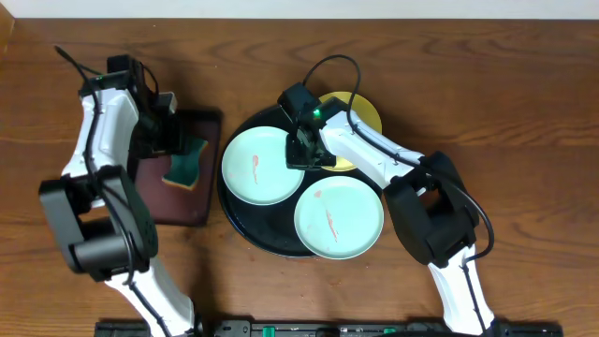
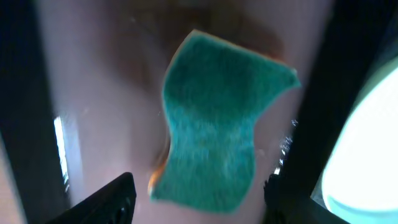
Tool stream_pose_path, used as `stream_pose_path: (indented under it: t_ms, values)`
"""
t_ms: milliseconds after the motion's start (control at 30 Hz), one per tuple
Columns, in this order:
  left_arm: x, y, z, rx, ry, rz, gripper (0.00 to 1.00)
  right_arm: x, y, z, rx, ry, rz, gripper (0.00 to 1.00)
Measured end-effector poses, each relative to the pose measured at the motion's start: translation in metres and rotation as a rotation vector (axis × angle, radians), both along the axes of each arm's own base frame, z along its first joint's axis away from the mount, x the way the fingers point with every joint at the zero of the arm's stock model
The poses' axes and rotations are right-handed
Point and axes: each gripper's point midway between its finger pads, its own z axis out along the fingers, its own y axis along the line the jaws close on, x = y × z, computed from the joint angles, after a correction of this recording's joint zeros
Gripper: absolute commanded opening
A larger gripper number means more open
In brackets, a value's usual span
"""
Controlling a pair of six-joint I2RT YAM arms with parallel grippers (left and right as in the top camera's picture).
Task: Clean dirty plates on tray and stack at the side
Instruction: 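Grasp the green sponge with the left gripper and lift it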
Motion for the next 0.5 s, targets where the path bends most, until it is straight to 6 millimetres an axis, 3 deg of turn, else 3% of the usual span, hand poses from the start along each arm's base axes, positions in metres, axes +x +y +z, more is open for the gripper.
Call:
stream_pose_path:
  t_ms: [233,333,500]
  values:
    - [-0.005,-0.003,-0.039,-0.028,0.089,-0.036,0.55,0.000,0.000,0.000,0.000,-0.001,0.003,0.01]
    - [-0.004,-0.006,-0.043,-0.041,0.092,-0.045,0.47,0.000,0.000,0.000,0.000,-0.001,0.004,0.01]
    - [0.002,-0.011,-0.044,-0.043,0.067,-0.065,0.14,0.000,0.000,0.000,0.000,-0.001,0.004,0.01]
